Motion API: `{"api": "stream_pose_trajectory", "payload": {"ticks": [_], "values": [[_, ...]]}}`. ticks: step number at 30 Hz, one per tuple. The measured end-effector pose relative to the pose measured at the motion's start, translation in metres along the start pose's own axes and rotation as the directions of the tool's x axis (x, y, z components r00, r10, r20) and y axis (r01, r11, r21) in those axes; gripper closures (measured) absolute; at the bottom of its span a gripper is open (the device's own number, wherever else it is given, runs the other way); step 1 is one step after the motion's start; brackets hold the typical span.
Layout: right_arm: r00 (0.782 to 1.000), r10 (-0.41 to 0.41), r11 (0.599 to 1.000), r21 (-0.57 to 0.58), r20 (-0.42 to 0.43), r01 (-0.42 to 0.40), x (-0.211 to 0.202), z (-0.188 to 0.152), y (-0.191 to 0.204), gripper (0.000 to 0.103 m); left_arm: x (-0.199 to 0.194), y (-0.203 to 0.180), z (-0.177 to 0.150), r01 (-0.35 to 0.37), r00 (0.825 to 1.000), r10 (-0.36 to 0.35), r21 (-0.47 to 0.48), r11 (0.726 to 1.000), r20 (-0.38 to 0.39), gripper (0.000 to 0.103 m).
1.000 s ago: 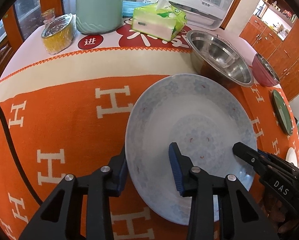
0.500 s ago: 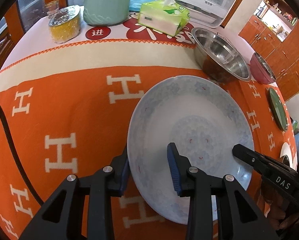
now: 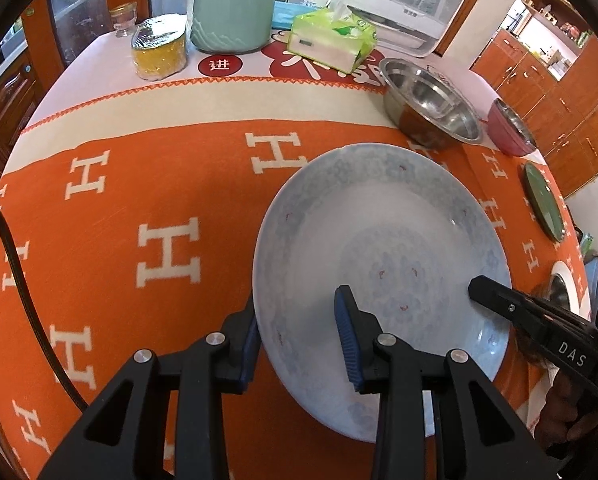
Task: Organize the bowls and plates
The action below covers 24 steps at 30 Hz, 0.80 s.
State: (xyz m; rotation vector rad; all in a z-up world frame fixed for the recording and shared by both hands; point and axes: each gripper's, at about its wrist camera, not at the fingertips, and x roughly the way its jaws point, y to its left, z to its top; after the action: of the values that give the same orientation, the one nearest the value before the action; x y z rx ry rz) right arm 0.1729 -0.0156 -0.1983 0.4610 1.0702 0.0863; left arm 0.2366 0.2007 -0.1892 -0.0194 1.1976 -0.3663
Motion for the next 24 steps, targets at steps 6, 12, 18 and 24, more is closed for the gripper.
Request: {"api": "stream_pose_trajectory", "payload": {"ticks": [6, 12, 18, 24], "values": [[0.999, 0.004, 1.000, -0.026, 0.034, -0.003, -0.021, -0.011, 0.009, 0.092, -0.025, -0.005, -0.012, -0.001, 1.000, 0.000, 0.022, 1.000, 0.031, 0.070], [0.996, 0.009, 0.999, -0.053, 0.090, -0.005, -0.048, -0.021, 0.013, 0.092, -0.053, -0.015, -0.023, 0.011, 0.997, -0.015, 0.056, 0.998, 0.070, 0.070], [0.989, 0.005, 0.998, -0.057, 0.148, 0.004, -0.075, -0.032, 0.013, 0.092, -0.076, -0.027, -0.031, 0.031, 0.993, -0.041, 0.092, 0.995, 0.107, 0.070], [0.977, -0.006, 0.999, -0.040, 0.211, 0.015, -0.101, -0.048, 0.009, 0.092, -0.096, -0.045, -0.042, 0.045, 0.988, -0.066, 0.147, 0.988, 0.138, 0.070]]}}
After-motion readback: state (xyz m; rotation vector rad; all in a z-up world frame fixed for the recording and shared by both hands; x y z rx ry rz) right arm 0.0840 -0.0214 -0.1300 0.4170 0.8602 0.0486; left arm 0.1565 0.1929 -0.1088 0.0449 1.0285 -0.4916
